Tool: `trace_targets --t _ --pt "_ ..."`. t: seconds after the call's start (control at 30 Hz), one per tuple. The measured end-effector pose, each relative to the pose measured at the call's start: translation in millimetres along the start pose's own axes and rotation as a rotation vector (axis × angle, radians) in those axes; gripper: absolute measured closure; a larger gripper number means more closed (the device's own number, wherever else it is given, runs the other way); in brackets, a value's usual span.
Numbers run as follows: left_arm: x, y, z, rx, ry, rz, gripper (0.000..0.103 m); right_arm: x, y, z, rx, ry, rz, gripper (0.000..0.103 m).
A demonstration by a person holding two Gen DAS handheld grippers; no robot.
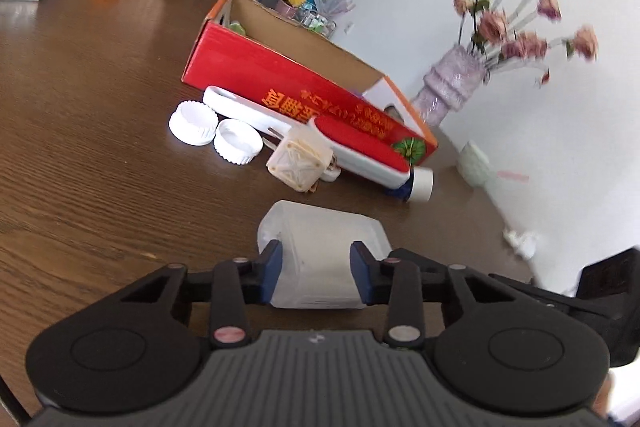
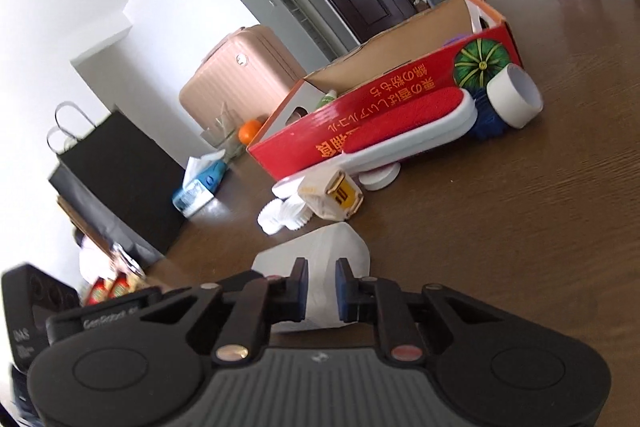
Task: Organize rigid objects
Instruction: 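Hold the white container with both tools and lift it over the red box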
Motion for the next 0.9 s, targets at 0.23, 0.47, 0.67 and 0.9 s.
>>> trace_targets --t 0.23,0.47,0.67,0.9 --pt "22 32 -15 0.015 -0.029 0.022 0.066 26 37 14 0.013 0.024 -0.007 0.089" --pt "32 42 -15 0.013 -0.033 0.007 0.065 59 56 20 0.004 -0.021 0.026 0.086" --pt "30 42 -7 0.007 -0.023 0.001 0.06 59 66 26 0.04 0.0 -0.008 0.086" --pt "26 22 -3 0.02 -0.006 0.022 0.057 53 62 24 0.06 -0.018 -0.025 0.073"
Point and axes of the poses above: each gripper's, at about its wrist camera, not at the fingertips, and y roughly against the way its jaws point, z to its left, x to its underside, the point moved 6 cm from there along -y, roughly the way its jaws point, and after that the axes turned 2 degrees about -y, right-handed, at the moved point
